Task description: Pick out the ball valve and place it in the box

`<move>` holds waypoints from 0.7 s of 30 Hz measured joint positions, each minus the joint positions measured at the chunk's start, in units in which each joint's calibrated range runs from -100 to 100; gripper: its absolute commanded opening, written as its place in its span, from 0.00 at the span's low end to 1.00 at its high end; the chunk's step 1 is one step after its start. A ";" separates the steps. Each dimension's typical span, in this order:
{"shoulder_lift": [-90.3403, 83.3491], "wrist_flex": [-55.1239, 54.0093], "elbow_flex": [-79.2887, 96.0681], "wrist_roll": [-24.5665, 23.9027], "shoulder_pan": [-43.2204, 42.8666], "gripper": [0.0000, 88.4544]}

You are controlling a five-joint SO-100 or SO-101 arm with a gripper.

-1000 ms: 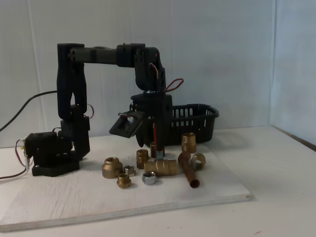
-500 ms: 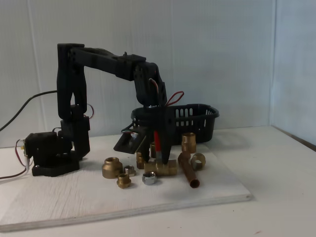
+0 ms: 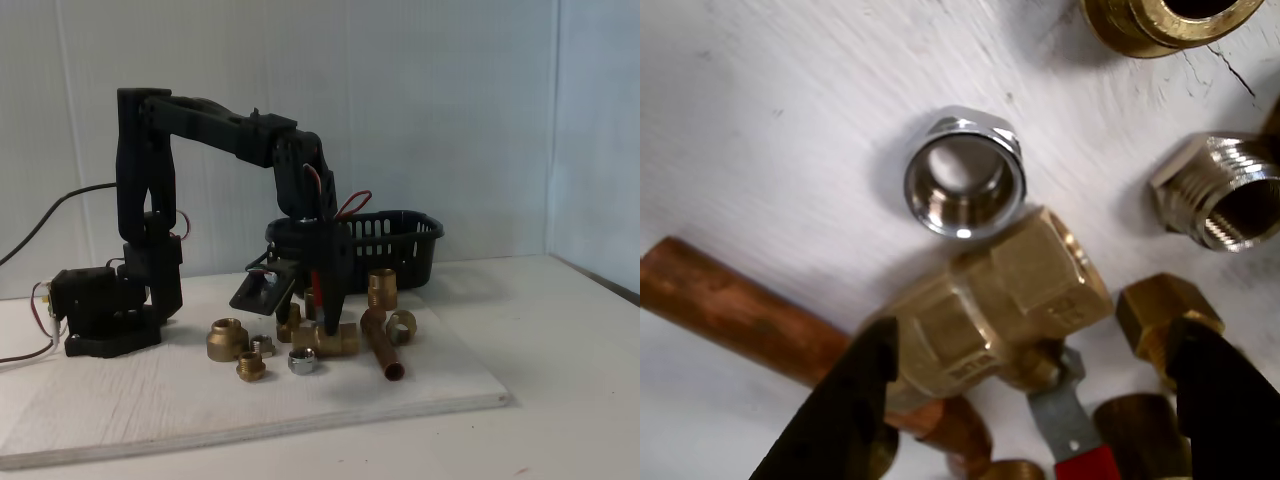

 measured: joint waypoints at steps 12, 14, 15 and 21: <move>0.93 -4.04 0.09 0.00 -0.96 0.33; 2.29 -4.64 0.09 0.00 -1.41 0.33; 2.88 -5.07 0.09 -0.21 -1.48 0.33; 6.01 -8.08 0.00 -0.98 -2.00 0.33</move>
